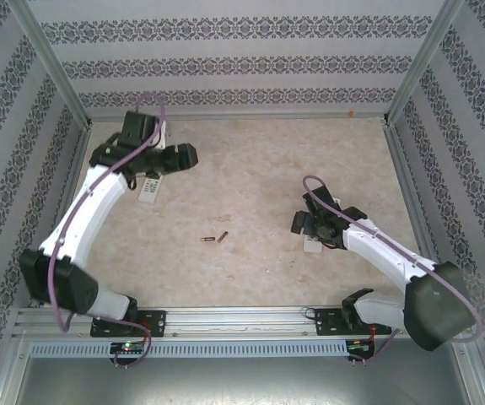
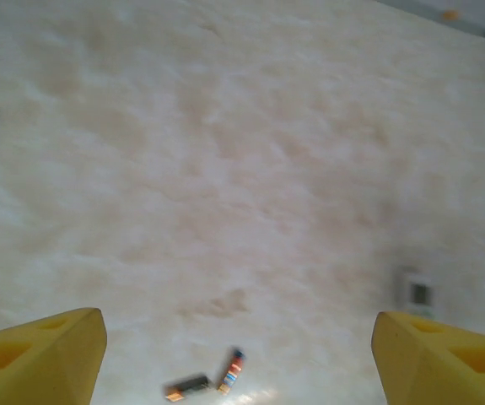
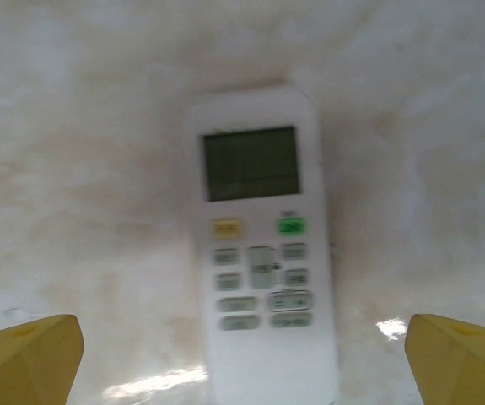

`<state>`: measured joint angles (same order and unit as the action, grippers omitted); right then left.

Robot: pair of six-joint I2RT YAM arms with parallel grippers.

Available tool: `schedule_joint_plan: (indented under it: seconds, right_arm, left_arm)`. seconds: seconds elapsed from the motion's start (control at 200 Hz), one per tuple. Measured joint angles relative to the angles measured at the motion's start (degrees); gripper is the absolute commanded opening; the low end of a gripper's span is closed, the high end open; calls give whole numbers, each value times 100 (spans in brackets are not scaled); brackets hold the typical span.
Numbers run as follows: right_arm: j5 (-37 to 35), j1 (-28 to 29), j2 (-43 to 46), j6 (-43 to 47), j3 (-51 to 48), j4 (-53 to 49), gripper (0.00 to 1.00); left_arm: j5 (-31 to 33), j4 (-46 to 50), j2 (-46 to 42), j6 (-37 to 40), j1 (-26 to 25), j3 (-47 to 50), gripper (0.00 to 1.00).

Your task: Load the batteries into the remote control

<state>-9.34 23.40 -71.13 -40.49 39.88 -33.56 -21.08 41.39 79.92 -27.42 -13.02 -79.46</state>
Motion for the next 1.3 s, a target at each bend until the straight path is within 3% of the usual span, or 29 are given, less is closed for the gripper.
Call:
schedule_joint_plan:
  seconds: [0.135, 0.22, 0.505, 0.669, 0.919, 1.024, 1.304]
  right_arm:
    - [111, -181, -717, 105, -28, 59, 92]
    - [122, -116, -1097, 173, -26, 79, 81]
    - [236, 48, -1193, 221, 103, 240, 49]
    - [544, 249, -807, 306, 125, 356, 49]
    - [975, 1947, 146, 758, 807, 1060, 50]
    - [1182, 2369, 111, 909, 1069, 1355, 51]
    - [1606, 2743, -560, 1161, 1521, 1545, 52]
  left_arm:
    - [-774, -999, -566, -597, -4, 1353, 92]
    - [-1027, -1342, -750, -885, -15, 1864, 93]
    - [-1335, -1707, -1029, -1408, -52, 2149, 96]
    - [-1484, -1797, -1023, -1676, -199, 2149, 98]
    - [-1644, -2428, -699, -2203, -935, 2146, 97]
    - [-1637, -2487, -413, -2321, -1182, 2109, 88]
    - [-1617, -2859, -162, -2765, -1364, 2177, 32]
